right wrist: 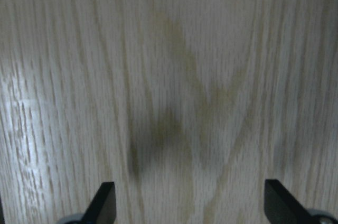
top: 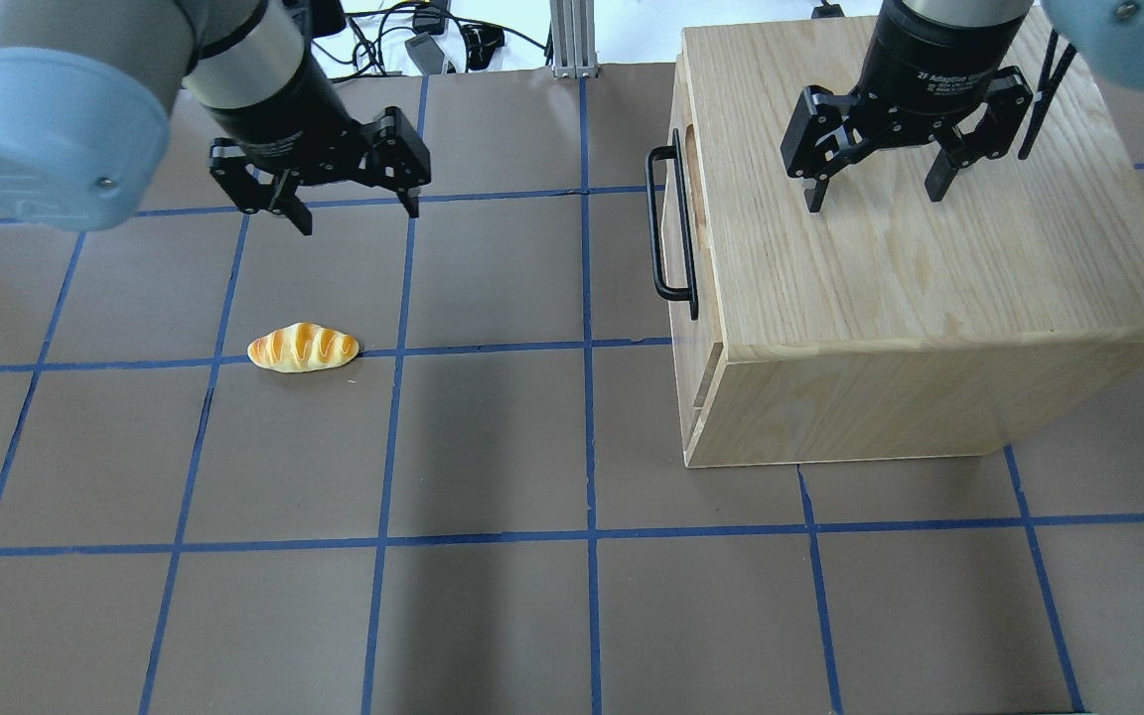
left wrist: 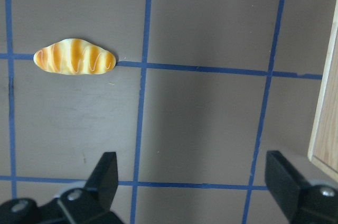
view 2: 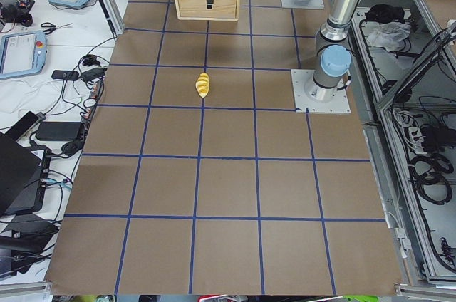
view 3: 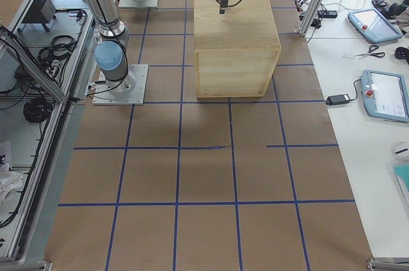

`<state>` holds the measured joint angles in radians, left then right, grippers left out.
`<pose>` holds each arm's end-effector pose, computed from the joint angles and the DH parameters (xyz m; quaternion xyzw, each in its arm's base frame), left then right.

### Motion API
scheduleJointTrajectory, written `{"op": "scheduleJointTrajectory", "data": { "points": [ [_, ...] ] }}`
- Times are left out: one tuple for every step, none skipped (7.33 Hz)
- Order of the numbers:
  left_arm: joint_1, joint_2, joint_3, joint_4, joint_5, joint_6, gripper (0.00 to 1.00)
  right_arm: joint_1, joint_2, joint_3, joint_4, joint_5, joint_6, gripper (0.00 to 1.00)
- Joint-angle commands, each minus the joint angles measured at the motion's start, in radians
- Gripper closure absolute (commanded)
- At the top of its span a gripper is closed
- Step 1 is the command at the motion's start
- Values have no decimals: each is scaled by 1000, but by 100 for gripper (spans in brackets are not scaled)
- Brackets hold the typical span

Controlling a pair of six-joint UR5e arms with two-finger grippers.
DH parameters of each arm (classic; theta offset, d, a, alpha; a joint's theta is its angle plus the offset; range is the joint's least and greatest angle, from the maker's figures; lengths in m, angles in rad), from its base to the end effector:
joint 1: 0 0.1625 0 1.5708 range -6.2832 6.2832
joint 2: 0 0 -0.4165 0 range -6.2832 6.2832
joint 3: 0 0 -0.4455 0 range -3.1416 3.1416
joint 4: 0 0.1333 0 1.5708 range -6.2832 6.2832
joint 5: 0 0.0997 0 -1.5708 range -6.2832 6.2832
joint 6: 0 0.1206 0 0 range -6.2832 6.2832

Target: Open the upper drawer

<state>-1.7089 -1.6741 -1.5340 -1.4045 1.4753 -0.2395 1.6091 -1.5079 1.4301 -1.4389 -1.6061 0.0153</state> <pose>-0.2258 -0.5730 0.4377 0.0482 -0.9965 0.0400 0.0562 0.1505 -0.5580 0.4871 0.0120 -0.9994 -0.0266 0.0184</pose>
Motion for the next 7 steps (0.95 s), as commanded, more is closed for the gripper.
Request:
{"op": "scheduleJointTrajectory", "data": {
  "points": [
    [-87,-76,5,119,-59,-84,0,0,0,0,0,0,-2,0],
    [-133,-100,5,149,-62,-113,0,0,0,0,0,0,0,0],
    [-150,-126,5,194,-97,-128,0,0,0,0,0,0,-2,0],
    [-150,-151,5,266,-151,-133,0,0,0,0,0,0,0,0],
    [-158,-166,5,281,-167,-135,0,0,0,0,0,0,0,0],
    [-167,-170,6,297,-167,-144,0,0,0,0,0,0,0,0],
    [-172,-174,8,303,-167,-150,0,0,0,0,0,0,0,0]
  ]
}}
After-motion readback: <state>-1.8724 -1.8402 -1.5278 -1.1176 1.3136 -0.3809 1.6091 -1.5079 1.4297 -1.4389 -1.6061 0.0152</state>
